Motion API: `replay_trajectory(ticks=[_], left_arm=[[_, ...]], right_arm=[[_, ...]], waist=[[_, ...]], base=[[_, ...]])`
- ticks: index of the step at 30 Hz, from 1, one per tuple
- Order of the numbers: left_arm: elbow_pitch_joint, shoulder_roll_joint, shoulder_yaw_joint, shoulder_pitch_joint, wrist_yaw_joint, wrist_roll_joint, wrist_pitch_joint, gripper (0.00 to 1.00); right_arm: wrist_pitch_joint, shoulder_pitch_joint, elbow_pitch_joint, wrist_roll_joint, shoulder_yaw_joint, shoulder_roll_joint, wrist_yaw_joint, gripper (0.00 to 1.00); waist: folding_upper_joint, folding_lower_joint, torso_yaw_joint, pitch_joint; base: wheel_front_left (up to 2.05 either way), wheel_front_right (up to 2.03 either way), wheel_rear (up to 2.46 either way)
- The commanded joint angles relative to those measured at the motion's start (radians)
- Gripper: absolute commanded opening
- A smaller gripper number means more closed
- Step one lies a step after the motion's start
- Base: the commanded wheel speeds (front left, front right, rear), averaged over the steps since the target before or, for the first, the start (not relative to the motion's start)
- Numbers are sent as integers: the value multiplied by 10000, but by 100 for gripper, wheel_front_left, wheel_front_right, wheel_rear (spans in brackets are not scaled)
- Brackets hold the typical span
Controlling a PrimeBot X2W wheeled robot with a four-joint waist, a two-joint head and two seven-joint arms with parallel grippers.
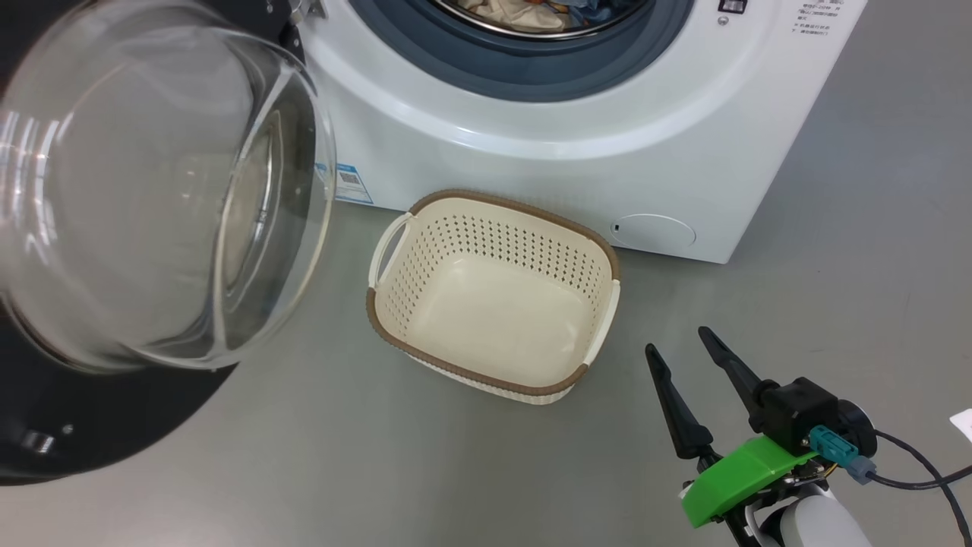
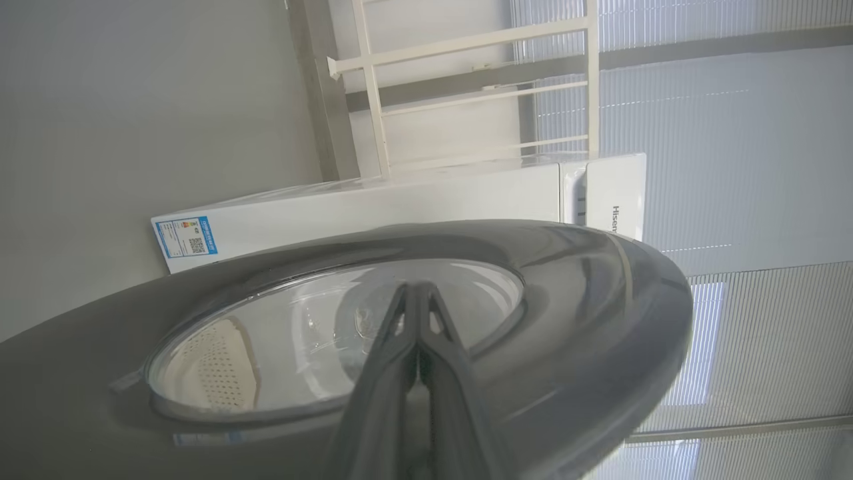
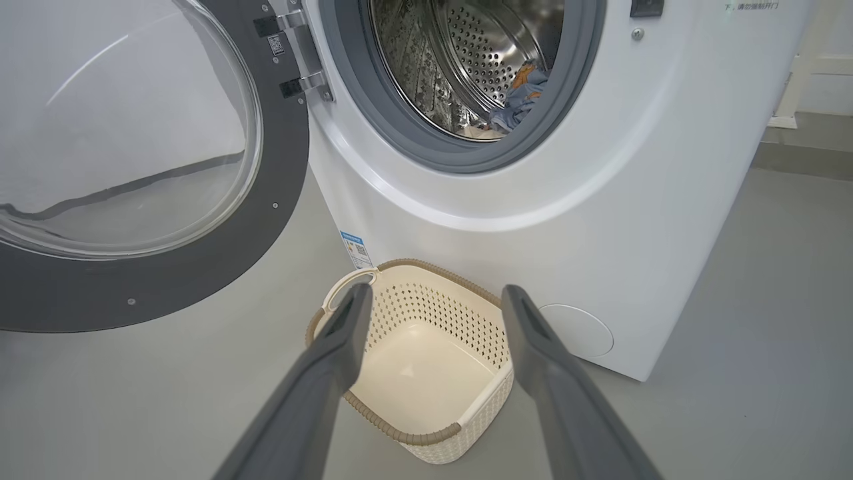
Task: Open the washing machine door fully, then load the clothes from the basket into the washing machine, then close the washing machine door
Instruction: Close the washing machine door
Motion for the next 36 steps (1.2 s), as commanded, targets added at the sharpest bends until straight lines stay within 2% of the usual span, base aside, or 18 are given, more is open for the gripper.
replay_trajectory(ticks=[1,4,18,25,36], left_arm=[[-431,362,92,146,-71,-208,511,0],[-636,229,-24,347,-71,-426,1219,0],[-2054,-651,-751,983,-59,-1014,3198,0],[-3035,-1194,-1007,1327,-13,-1114,3422,0],[-4305,-2294,-1548,1679,87,-1305,3558,0]], right_arm=[[-145,-216,-190,90,273,65,16,100],[-210,-226,-118,152,292,65,16,100],[-541,-214,323,497,429,65,16,100],[-691,-207,548,740,518,65,16,100],[-813,-193,806,1038,601,65,16,100]], waist=[[0,0,19,-26],[0,0,54,-56],[0,0,98,-254],[0,0,-169,-363],[0,0,-959,-451]], base=[[0,0,0],[0,0,0],[0,0,0],[0,0,0],[0,0,0]])
